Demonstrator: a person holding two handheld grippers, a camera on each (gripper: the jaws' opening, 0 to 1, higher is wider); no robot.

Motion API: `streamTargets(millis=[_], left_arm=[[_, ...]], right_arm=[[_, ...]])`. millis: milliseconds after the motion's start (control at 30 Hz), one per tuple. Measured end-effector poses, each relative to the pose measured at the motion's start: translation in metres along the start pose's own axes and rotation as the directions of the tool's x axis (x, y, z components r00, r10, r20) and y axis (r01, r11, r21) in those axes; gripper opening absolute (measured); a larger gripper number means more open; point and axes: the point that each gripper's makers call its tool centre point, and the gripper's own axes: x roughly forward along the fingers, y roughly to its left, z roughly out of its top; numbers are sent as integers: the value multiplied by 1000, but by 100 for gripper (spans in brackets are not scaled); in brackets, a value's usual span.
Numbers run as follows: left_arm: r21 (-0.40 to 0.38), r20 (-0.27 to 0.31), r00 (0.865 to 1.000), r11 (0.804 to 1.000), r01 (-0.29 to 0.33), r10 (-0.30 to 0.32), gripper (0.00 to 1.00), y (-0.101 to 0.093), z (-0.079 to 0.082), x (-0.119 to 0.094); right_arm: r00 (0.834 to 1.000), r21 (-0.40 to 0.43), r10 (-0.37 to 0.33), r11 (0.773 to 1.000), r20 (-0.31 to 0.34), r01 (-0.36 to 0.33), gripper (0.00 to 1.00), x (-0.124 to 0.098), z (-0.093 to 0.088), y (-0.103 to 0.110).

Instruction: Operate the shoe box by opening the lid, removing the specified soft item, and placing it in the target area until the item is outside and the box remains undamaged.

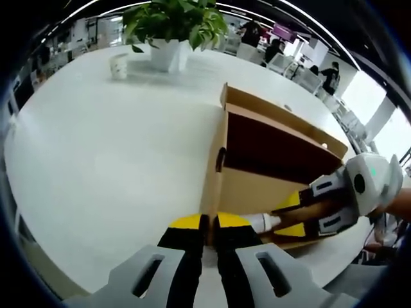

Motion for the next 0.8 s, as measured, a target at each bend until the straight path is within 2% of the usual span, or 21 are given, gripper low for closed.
streamTargets(millis=[367, 700, 800], left_arm=[[-5, 23, 1000, 1000, 7, -6, 5, 0, 3, 3], [83, 50, 999, 996, 14, -18, 6, -3, 5, 5], [113, 62, 998, 993, 26, -33, 10, -6, 5, 4]], right_arm=[[999, 25, -44, 999, 20, 43, 13, -19, 7, -7], [995, 22, -96, 995, 34, 95, 12, -41, 13, -12], [994, 15, -105, 994, 35, 105, 12, -47, 15, -12]])
